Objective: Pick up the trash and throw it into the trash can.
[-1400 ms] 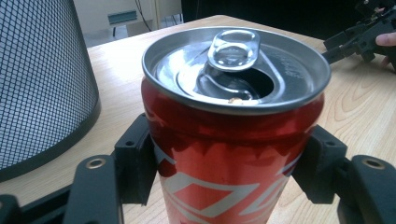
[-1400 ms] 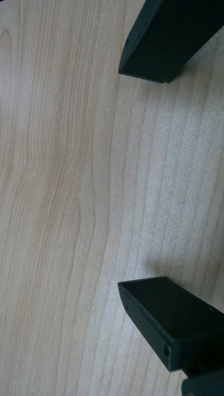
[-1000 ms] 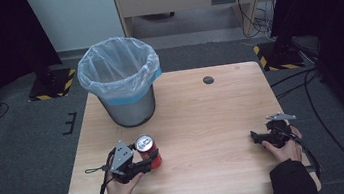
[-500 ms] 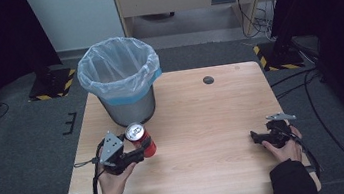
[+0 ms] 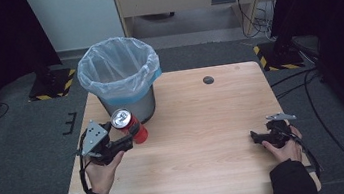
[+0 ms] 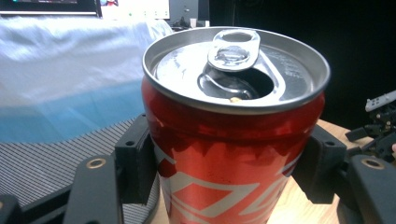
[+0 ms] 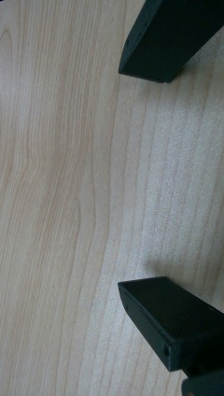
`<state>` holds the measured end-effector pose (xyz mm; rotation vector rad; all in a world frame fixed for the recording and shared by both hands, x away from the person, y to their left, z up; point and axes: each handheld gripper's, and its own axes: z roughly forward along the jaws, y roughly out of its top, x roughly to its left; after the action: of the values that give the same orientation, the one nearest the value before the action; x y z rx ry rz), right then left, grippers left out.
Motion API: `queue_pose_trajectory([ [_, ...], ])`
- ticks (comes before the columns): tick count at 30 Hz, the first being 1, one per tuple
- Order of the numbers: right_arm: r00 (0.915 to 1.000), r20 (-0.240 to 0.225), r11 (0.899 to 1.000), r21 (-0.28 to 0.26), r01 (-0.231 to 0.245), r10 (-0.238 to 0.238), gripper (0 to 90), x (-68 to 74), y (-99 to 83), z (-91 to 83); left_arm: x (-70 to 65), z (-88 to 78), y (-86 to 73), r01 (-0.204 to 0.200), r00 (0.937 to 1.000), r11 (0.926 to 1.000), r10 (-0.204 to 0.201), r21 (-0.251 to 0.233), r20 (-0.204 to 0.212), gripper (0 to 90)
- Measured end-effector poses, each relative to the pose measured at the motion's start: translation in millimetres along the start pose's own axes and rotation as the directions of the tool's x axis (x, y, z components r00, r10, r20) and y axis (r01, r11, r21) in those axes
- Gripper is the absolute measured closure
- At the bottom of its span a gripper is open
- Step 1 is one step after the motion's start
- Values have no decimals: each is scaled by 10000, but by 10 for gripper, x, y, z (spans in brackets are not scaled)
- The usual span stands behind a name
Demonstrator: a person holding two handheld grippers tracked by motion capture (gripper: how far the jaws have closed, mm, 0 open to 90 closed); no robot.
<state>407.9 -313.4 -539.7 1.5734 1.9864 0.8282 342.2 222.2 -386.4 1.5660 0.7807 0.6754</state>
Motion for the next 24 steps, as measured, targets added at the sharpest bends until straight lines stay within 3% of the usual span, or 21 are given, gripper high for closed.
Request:
queue_pose_trajectory([
  [11, 10000, 0, 10000, -4, 6, -6, 4, 0, 0, 0, 103, -63, 353, -124, 9995, 9988, 110, -480, -282, 332],
  [24, 10000, 1, 10000, -2, 5, -5, 5, 0, 0, 0, 199, -10, 705, -220, 9986, 9961, 178, -857, -491, 332],
])
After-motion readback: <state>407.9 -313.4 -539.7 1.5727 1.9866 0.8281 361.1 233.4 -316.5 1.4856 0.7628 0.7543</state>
